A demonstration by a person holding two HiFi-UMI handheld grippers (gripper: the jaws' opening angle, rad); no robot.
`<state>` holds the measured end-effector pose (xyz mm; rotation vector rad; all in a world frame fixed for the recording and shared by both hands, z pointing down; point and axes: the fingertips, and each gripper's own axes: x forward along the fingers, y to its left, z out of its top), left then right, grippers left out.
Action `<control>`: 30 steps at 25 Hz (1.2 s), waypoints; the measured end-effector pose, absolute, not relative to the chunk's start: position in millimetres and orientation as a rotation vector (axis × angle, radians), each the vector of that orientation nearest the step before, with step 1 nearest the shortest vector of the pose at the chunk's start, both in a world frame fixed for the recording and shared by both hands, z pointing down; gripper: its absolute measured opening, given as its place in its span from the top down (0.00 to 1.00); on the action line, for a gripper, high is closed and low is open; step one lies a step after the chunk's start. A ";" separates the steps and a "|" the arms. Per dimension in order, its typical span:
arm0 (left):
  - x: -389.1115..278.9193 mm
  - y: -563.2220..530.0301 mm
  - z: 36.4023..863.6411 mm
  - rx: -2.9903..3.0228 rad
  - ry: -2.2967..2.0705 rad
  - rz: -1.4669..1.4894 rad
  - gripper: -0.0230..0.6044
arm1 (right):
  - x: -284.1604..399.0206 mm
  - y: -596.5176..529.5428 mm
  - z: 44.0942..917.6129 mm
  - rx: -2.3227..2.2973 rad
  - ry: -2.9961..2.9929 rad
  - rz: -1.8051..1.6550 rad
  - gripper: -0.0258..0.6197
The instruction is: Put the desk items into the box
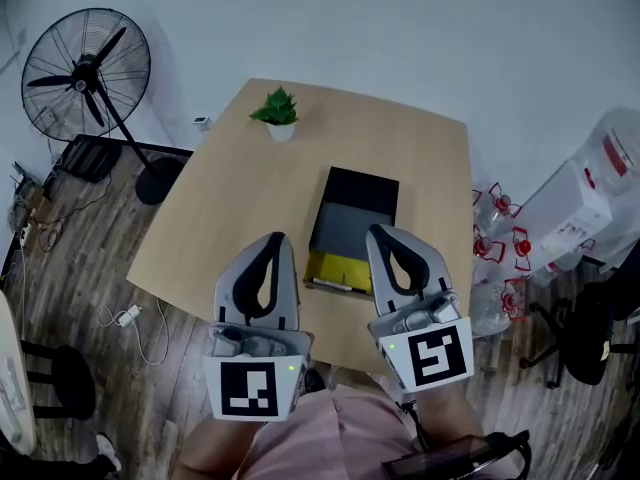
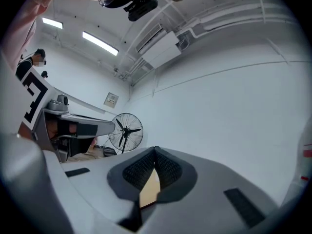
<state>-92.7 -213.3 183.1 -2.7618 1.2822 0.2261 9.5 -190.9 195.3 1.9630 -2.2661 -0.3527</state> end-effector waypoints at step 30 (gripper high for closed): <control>-85.8 -204.9 184.7 -2.740 1.314 0.217 0.95 | 21.3 -181.2 192.5 1.966 -2.270 -0.373 0.96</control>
